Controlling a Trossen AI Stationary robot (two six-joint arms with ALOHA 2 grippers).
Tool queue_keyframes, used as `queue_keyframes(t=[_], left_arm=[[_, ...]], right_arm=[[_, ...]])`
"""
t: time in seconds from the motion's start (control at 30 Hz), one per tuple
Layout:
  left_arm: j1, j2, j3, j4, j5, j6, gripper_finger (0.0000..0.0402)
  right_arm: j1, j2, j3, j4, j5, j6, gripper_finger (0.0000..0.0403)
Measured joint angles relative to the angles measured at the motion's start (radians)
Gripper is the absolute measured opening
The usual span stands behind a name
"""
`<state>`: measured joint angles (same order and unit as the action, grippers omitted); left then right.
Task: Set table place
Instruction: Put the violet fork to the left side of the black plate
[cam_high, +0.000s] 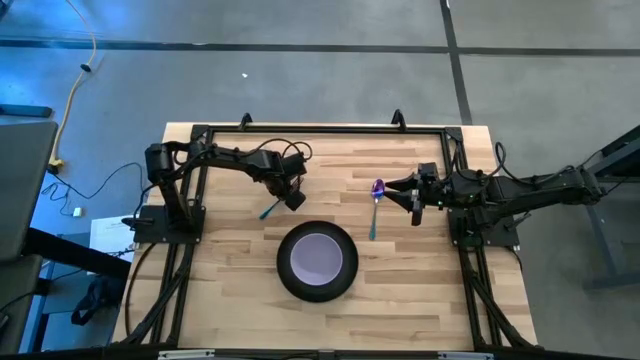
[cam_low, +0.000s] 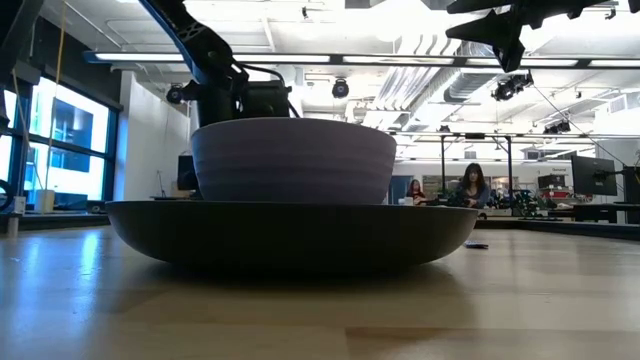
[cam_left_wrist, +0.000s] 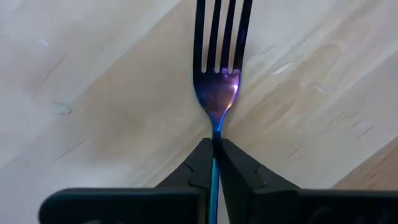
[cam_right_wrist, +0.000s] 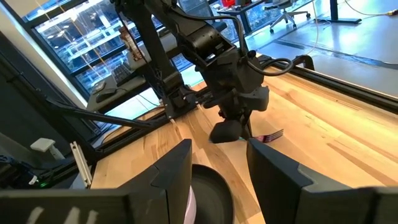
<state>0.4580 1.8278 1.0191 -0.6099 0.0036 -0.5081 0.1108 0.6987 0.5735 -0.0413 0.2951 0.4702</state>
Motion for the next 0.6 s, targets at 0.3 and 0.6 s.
queue_keyframes(t=[0.3, 0.6], left_arm=[[0.000, -0.008, -0.002, 0.008, 0.001, -0.076, 0.0004], [-0.001, -0.058, -0.005, -0.001, 0.011, -0.108, 0.0002]], right_arm=[[0.000, 0.000, 0.000, -0.002, -0.001, -0.002, 0.0147], [0.000, 0.000, 0.000, -0.032, -0.018, -0.005, 0.0147]])
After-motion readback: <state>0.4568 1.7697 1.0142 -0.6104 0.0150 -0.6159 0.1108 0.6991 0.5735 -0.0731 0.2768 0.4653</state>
